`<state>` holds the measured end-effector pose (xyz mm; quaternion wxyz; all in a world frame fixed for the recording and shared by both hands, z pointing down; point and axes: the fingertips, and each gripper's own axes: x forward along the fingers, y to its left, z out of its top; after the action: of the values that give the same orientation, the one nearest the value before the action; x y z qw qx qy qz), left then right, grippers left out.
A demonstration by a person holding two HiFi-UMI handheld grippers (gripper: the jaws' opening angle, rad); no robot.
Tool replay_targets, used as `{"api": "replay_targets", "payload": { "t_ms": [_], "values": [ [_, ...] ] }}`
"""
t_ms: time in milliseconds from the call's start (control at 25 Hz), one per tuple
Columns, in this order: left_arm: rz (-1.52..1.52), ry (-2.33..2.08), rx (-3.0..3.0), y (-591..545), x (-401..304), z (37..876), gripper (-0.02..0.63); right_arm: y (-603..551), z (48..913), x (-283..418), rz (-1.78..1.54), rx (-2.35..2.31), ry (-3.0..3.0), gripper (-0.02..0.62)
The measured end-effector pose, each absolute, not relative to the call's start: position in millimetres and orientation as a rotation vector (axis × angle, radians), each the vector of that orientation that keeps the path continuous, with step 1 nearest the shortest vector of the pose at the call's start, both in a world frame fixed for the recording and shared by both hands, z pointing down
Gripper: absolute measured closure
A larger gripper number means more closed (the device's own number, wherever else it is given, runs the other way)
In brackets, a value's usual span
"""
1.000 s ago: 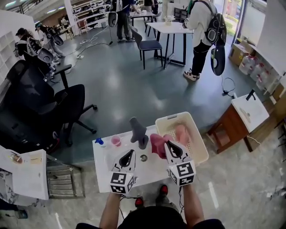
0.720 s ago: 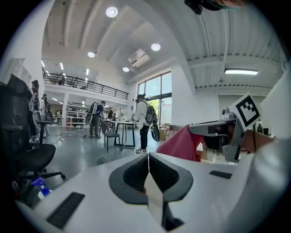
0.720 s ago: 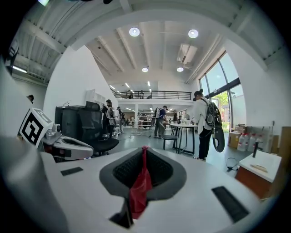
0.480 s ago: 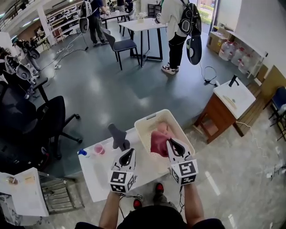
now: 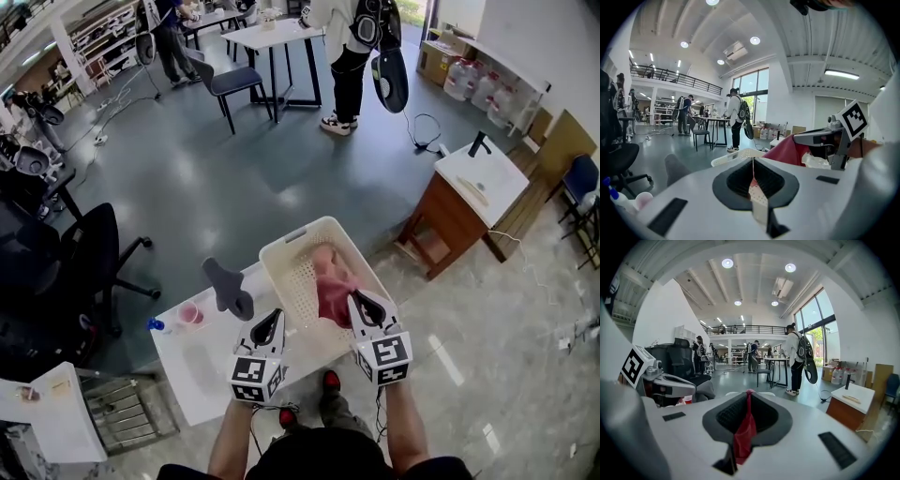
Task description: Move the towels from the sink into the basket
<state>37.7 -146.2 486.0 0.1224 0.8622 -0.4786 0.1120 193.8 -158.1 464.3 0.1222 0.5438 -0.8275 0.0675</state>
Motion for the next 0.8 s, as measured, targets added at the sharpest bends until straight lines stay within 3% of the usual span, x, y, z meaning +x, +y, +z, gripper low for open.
{"api": "replay_targets", "payload": {
  "t_ms": [800],
  "values": [
    [0.441, -1.336, 2.416, -163.4, 66.2, 547.6, 0.594, -176.5, 547.1, 213.8, 0.392, 1.489, -2.350, 0.546]
  ]
}}
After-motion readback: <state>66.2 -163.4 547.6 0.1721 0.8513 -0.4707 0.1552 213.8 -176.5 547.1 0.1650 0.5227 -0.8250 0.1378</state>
